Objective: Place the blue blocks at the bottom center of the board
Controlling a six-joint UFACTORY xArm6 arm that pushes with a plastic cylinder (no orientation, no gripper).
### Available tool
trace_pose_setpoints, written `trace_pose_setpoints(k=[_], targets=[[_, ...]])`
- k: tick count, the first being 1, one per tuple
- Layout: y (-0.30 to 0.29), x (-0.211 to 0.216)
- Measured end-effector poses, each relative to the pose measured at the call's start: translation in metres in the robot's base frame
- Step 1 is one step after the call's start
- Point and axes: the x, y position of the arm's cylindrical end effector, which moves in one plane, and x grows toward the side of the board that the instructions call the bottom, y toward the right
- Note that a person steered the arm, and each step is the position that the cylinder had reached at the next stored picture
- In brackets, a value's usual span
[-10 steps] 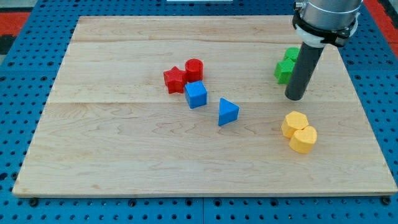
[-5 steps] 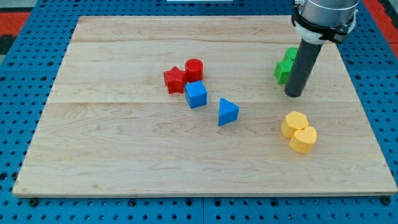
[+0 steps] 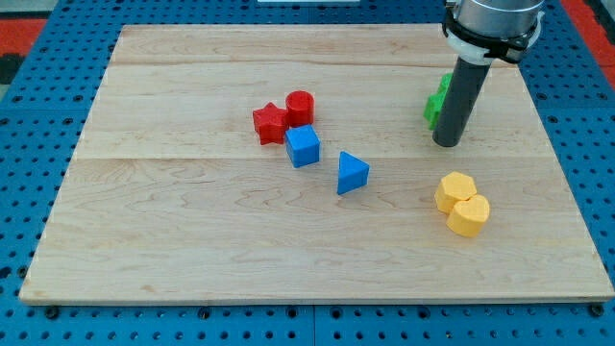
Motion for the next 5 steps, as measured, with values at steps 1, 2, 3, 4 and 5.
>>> trace_pose_setpoints(k=[1, 2, 3, 4, 5], targets=[[-0.022, 0.000], [-0.059, 0.000], [-0.063, 0.000], [-0.065, -0.005], [-0.074, -0.028]])
